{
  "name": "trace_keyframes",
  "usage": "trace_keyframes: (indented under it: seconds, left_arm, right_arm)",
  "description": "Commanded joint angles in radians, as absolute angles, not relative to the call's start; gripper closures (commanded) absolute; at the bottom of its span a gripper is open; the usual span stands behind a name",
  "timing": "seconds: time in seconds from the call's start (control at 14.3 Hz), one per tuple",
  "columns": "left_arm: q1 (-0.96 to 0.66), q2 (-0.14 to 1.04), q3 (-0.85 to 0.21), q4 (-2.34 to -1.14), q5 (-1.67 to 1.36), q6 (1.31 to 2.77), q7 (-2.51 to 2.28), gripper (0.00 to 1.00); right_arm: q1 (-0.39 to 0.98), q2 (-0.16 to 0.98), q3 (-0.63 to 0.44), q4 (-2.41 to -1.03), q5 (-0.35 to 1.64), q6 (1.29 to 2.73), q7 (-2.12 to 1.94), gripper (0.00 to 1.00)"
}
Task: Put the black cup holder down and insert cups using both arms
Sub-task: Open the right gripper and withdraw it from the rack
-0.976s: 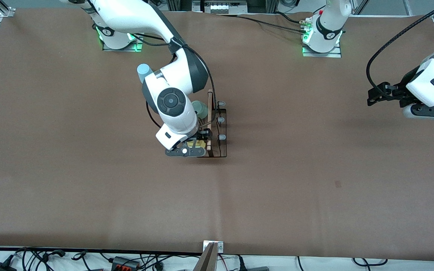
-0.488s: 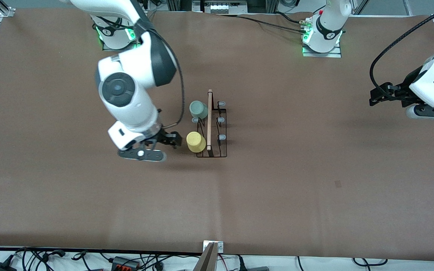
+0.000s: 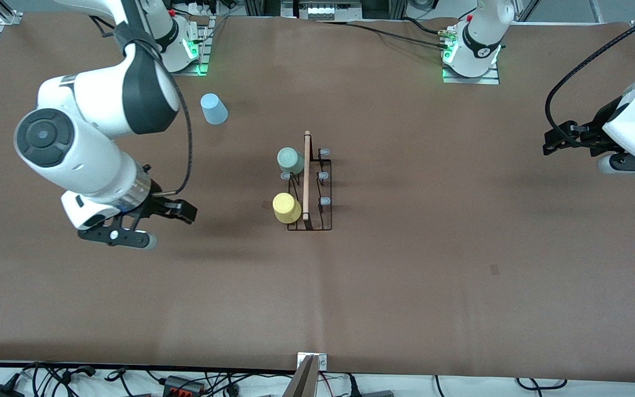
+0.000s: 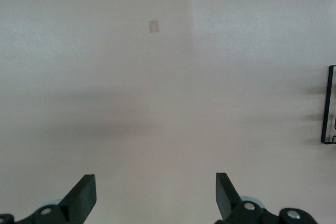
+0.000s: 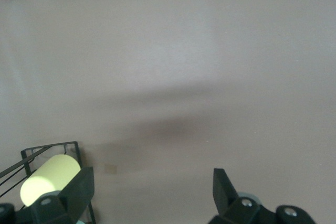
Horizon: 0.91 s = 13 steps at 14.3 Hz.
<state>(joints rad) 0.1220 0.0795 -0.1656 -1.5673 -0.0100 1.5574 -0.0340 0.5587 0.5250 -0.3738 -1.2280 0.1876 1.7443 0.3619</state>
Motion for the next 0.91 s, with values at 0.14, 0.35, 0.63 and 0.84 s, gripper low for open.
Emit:
trace_keyframes:
  seconds: [0.14,0.35,0.63,0.84]
  left_arm:
    - [0.124,0.071,-0.164,-1.571,-0.015,1.542,-0.038,0.0]
    - [0.124,0.071,-0.164,-1.571,-0.015,1.542,-0.034,0.0]
    - [0.124,0.071,-0.164,-1.568,-0.015,1.543,-0.029,0.0]
    - [0.123,0.071,-0.166,-1.568,-0.015,1.543,-0.028,0.0]
  right_arm:
    - [0.464,0.48,-0.351,-1.247,0.201,1.717,0.307,0.0]
    - [0.32,0.439,-0.257,-1.249,0.192,1.712,0.276,0.0]
    - [0.082,0.335,-0.079,-1.304,0.097,1.687,0.207,0.0]
    - [-0.039,0.29,-0.034,-1.322,0.071,1.643,0.042,0.0]
